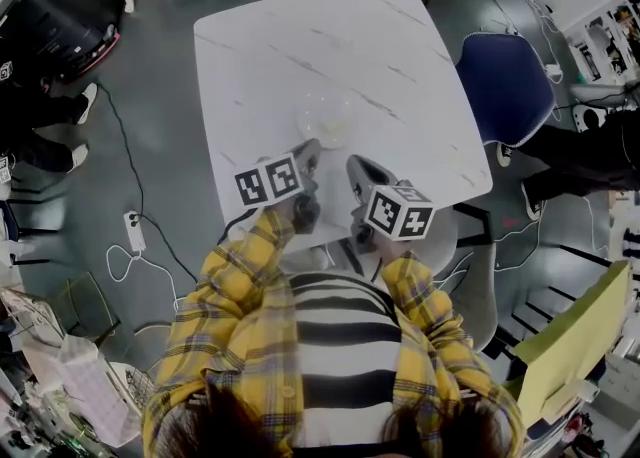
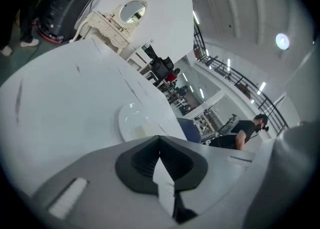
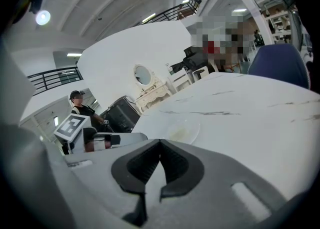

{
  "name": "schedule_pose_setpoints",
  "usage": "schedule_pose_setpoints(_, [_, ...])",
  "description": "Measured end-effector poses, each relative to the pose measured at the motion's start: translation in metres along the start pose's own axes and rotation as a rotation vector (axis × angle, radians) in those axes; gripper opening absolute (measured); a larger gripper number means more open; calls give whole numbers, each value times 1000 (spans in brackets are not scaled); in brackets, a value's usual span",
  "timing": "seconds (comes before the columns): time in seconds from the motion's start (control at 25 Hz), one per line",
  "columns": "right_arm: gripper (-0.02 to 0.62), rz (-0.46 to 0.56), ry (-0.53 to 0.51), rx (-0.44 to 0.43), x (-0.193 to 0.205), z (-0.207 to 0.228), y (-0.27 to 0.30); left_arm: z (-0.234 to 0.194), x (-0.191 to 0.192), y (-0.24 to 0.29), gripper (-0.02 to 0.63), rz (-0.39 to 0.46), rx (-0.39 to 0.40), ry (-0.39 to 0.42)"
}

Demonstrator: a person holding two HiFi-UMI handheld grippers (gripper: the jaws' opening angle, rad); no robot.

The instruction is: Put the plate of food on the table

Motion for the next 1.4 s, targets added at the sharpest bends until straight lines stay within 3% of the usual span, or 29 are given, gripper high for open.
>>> schedule_pose_setpoints(0.12, [0,-2,-12,-4,1,0,2,8,6,-7,-3,37,64,-55])
schedule_pose_setpoints(0.2, [0,-2,-22,-7,2,-2,2,11,10,-12,-3,62,72,-43])
schedule_pose_setpoints(0.36, [0,6,-50,-18,4,-10,1,21,14,-24,-3,105,83,21])
schedule_pose_setpoints(0.6, [0,10,-81,-25,8,-17,-6,36,24,-37,-3,141,29,176])
schedule_pose_setpoints(0.76, [0,25,-100,-18,9,-20,-12,42,31,-43,-3,154,16,234])
schedule_pose_setpoints(1.4, [0,15,-129,3,40,-25,-39,40,69,-64,-3,162,-21,198])
Point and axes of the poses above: the fingertips, and each gripper's own axes: y forward along the fingers, z to its right, x out of its underside, the point moved 2 cm from there along -y, backward along the fingers, and after that the axes turned 5 degrees about -z, right-handed, at the moved point
